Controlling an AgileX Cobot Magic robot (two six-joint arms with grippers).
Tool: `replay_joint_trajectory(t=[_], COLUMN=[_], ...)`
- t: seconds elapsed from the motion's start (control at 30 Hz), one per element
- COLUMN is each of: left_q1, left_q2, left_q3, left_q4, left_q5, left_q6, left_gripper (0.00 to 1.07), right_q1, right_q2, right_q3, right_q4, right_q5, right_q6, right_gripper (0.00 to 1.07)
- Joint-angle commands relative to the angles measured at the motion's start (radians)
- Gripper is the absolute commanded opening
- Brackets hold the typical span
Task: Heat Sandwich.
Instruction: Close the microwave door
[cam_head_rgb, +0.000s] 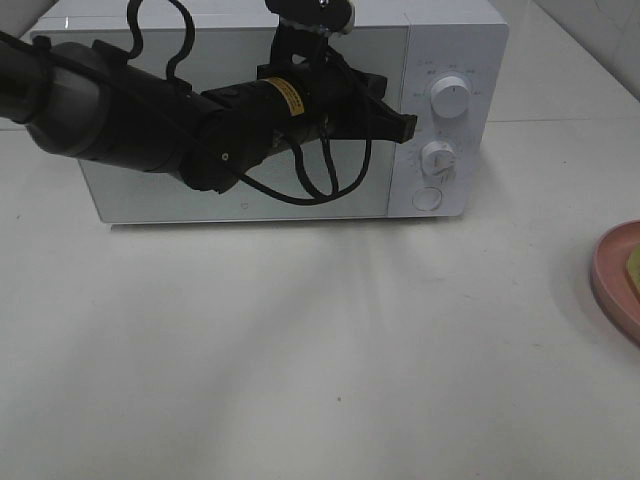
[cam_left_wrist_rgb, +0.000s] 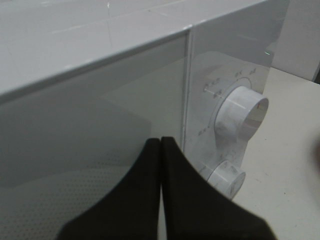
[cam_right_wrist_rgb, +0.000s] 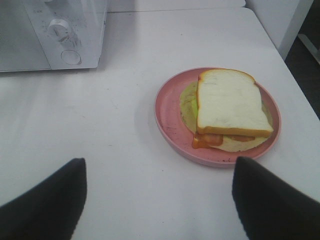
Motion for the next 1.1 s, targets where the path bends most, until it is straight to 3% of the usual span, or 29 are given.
replay_joint_trajectory(t=[0.03,0.23,1.03,1.1], left_q1=[0.043,0.025,-0.136,-0.15], left_q2=[0.004,-0.017,-0.272,-0.31], left_q3=[-0.028,0.003,0.355,0.386], left_q4=[-0.113,-0.109,-0.113,-0.113], left_q5=[-0.023,-0.035,-0.014,0.07], left_q6=[-0.007,-0.007,-0.007,-0.009], left_gripper=[0.0,0.0,0.01,0.11], right_q1=[0.001,0.001,0.001,0.001], right_q2=[-0.026,-0.026,-0.026,-0.026], right_q3=[0.001,0.001,0.001,0.001], right_q4=[0.006,0.006,0.006,0.006], right_q5=[-0.006,-0.006,-0.006,-0.006], right_q6=[-0.011,-0.011,-0.011,-0.011], right_gripper=[0.76,0.76,0.76,0.76])
